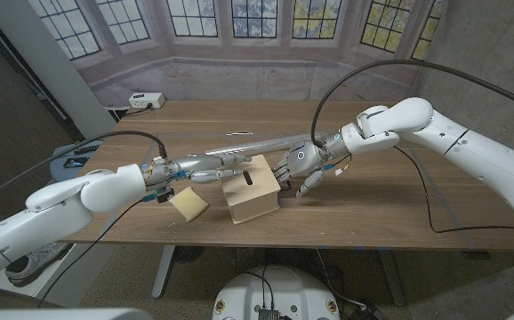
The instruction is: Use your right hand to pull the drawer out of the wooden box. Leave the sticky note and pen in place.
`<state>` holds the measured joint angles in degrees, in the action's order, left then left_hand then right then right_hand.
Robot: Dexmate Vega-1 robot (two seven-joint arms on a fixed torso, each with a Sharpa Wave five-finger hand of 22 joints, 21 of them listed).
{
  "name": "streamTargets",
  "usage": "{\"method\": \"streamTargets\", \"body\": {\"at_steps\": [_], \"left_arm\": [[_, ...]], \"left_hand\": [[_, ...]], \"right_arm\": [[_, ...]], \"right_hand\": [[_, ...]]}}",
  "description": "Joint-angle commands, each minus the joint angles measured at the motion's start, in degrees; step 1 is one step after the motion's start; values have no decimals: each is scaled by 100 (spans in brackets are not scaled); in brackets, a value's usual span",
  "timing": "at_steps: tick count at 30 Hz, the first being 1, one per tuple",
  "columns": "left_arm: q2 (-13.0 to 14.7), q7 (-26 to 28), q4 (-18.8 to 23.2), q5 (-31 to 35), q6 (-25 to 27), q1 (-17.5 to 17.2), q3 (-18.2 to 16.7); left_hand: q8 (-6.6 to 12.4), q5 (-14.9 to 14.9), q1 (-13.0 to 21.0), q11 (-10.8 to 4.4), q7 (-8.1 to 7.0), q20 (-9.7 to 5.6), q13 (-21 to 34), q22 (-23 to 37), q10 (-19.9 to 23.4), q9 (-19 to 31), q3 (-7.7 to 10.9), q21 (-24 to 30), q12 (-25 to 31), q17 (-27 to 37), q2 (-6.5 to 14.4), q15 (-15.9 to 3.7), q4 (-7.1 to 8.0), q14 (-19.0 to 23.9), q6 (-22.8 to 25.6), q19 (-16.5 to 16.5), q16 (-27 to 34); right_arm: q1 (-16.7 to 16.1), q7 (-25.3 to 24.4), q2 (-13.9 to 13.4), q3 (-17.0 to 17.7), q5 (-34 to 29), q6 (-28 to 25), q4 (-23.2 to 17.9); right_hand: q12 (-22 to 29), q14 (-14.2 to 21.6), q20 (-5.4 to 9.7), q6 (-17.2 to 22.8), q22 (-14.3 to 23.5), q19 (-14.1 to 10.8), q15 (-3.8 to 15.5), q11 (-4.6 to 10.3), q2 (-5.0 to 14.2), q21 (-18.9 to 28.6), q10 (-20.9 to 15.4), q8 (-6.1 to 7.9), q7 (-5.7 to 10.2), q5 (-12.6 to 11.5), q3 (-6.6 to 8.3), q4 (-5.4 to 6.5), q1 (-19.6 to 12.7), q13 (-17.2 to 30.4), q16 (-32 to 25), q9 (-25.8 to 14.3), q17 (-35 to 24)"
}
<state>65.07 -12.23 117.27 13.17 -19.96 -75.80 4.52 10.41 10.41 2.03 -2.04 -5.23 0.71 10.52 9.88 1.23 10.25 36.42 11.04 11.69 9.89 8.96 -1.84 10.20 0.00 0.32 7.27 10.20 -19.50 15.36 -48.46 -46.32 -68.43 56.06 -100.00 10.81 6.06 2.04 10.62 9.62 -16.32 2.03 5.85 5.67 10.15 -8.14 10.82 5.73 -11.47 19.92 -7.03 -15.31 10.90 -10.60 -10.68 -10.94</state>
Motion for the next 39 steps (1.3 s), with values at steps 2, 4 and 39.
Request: {"method": "streamTargets", "body": {"at_steps": [2,4,39], "left_arm": [[74,30,-96,-71,12,276,268],[89,37,-105,-72,15,311,304],[298,20,-123,-132,164,813,773]], "left_hand": [[36,58,-57,-23,-13,-36,17,10,38,9,8,22,21,0,3,-8,-22,40,32,44,17],[39,58,-57,-23,-14,-35,17,10,41,9,8,23,22,0,3,-9,-22,43,41,46,17],[98,61,-68,-23,-7,-30,16,10,221,9,20,19,68,-2,6,-43,-26,147,284,50,39]], "right_arm": [[159,-15,85,-193,-39,-12,268],[171,-10,84,-212,-23,-14,292],[327,54,11,-416,-27,-175,600]], "right_hand": [[32,47,-11,40,11,31,559,28,-2,38,-45,35,18,-26,32,8,31,21,-36,-9,8],[32,48,-11,39,11,33,560,29,-2,38,-45,35,19,-27,33,7,32,21,-36,-9,9],[37,58,-17,36,10,75,532,53,4,44,-39,37,23,-45,48,15,86,22,-40,-7,10]]}}
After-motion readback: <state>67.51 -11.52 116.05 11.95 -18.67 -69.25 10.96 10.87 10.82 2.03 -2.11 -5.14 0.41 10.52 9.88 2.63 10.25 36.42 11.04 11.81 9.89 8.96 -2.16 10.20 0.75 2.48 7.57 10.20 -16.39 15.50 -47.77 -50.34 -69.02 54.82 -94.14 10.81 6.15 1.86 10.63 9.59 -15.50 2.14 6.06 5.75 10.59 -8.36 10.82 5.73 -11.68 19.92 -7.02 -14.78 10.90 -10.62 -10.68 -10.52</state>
